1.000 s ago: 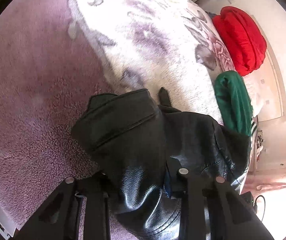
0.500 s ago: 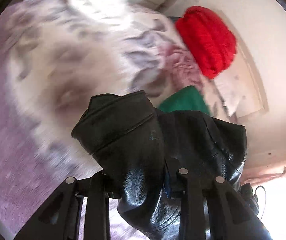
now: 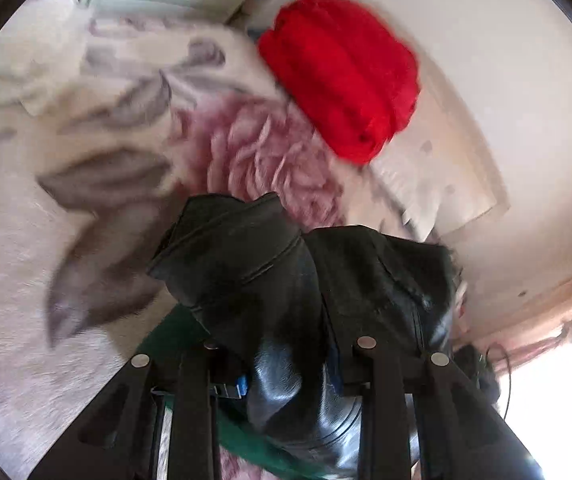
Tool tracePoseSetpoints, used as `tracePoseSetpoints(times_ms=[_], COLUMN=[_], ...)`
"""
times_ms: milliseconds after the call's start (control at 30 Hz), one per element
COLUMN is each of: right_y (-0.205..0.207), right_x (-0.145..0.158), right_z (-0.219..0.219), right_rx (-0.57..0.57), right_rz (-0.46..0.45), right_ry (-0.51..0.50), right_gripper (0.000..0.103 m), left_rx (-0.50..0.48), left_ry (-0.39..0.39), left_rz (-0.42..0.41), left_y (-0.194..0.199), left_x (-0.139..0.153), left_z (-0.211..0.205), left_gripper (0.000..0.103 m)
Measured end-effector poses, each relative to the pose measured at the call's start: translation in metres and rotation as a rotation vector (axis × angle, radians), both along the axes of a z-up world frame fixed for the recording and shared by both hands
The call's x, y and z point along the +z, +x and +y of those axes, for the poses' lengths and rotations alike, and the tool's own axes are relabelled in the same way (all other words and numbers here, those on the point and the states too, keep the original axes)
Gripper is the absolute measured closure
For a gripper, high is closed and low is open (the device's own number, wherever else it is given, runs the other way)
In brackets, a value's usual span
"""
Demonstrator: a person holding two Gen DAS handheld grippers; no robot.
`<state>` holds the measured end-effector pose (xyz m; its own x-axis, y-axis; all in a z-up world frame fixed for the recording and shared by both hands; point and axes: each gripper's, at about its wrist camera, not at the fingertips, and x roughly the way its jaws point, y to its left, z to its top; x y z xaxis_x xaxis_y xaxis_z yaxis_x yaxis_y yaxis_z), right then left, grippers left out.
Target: Fold large clothes
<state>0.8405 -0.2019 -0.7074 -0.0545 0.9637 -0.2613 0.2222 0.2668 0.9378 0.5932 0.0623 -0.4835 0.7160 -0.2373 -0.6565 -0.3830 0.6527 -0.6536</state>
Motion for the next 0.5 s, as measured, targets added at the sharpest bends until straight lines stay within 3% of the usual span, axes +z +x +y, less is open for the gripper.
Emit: tracePoseSetpoints(times_ms=[133, 267, 300, 367, 433, 500], right_y=[0.034, 0.040, 0.040, 0.035, 0.023, 0.001], right_x=[-0.053, -0.050, -0.042, -0.023, 0.006, 0.030], right_z=[-0.013, -0.008, -0.006, -0.001, 0.006, 0.013], right_rx=[0.040, 0.100, 0.114, 0.121, 0.145, 0.149], right_rz=[0.079, 0.067, 0.046, -0.024, -0.114, -0.210], right_ry=[-0.073, -0.135, -0.188, -0.328, -0.502, -0.680], right_gripper=[0.056, 0.042, 0.039, 0.026, 0.016, 0.012], left_rx=[-0.059, -0.120, -0.131, -0.156, -0.185, -0.216], left_ry=[0.043, 0.069, 0.073, 0.148, 0.235, 0.342], left_rz=[0.095, 0.136, 0.154, 0.208, 0.226, 0.249], left_y=[0.014, 0.006, 0.005, 0.006, 0.005, 0.004], left_x=[-0.048, -0.044, -0.043, -0.040, -0.028, -0.018], left_z=[-0.015, -0.014, -0.012, -0.014, -0.018, -0.021], left_gripper=[0.076, 0.066, 0.061, 0.026, 0.014, 0.010])
